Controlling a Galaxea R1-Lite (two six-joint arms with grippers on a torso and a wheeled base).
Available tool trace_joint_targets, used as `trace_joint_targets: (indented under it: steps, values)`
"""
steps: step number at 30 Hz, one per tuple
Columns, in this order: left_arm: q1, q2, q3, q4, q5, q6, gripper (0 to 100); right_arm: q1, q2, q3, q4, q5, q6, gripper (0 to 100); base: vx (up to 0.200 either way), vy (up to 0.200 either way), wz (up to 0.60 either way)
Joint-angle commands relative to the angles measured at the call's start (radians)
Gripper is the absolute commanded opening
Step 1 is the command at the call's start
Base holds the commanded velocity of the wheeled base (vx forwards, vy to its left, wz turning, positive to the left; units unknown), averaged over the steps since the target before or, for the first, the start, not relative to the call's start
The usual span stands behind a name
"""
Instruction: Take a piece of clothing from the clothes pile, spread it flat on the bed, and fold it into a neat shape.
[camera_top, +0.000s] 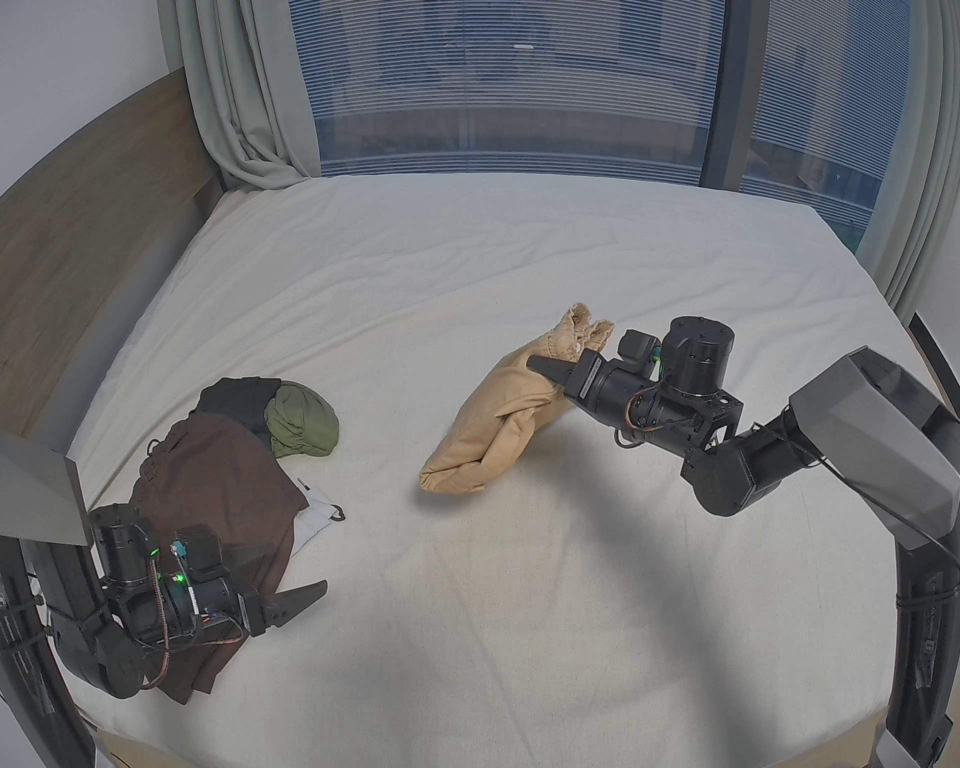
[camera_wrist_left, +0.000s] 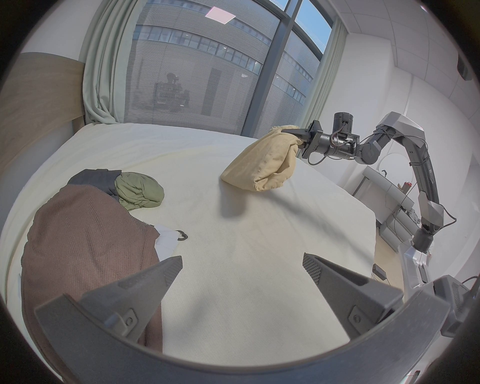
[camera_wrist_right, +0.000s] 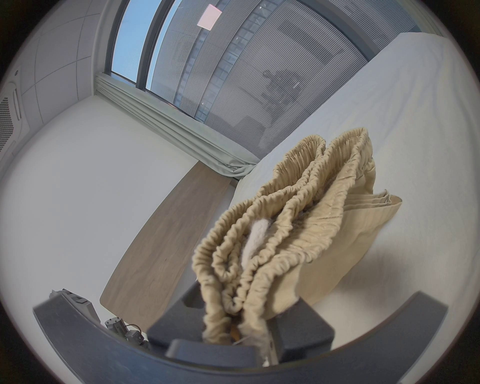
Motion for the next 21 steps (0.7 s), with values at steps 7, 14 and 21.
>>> trace_joint_targets:
  steps: [7,14,21]
  values:
    - [0.003,-0.001,0.000,-0.001,0.001,0.000,100,0.014,0.008,-0.160,0.092,0.000,0.000,0,0.000,0.000,0.00]
    - [0.003,0.002,0.006,-0.001,-0.001,0.000,100,0.012,0.074,-0.265,0.124,0.000,-0.005,0,0.000,0.000,0.00]
    - [0.004,0.002,0.006,-0.001,-0.001,-0.002,100,-0.001,0.183,-0.313,0.124,-0.001,-0.018,0,0.000,0.000,0.00]
